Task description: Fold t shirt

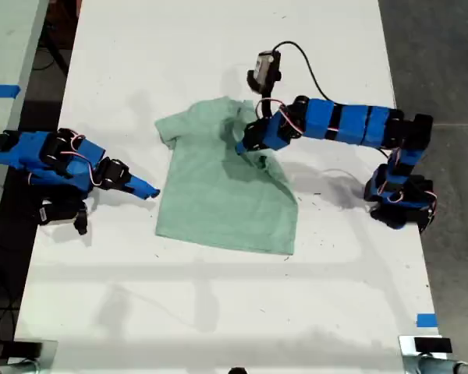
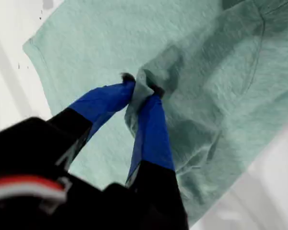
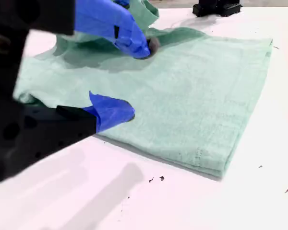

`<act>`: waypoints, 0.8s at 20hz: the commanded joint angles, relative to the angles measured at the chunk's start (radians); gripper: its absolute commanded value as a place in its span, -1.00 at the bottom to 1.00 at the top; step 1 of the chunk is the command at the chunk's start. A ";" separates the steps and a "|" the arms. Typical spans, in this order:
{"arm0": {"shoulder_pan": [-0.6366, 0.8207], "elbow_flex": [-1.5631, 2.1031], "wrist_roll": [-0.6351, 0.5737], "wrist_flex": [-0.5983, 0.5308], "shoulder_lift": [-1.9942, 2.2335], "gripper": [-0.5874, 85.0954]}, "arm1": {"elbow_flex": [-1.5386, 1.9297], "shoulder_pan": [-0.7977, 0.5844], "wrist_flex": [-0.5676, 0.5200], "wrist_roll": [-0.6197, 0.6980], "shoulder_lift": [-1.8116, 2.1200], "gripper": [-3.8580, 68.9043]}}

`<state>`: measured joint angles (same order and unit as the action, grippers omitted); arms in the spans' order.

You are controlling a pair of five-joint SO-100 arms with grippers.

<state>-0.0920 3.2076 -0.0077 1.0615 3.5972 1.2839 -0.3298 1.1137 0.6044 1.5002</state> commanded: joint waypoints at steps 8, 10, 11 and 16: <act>-0.009 0.002 -0.006 -0.006 0.009 -0.59 | 0.433 -0.048 0.229 -0.103 0.641 -0.90; -0.009 0.002 -0.006 -0.006 0.009 -0.59 | 0.822 0.055 0.091 -0.178 0.902 -0.90; -0.009 0.002 -0.006 -0.006 0.009 -0.59 | 1.012 0.107 0.023 -0.216 1.032 -0.90; -0.009 0.002 -0.006 -0.006 0.009 -0.59 | 1.534 0.232 -0.101 -0.244 1.413 -0.90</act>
<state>-0.0920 3.2076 -0.0077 1.0615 3.5972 2.6937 -0.1350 1.0769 0.3605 2.7934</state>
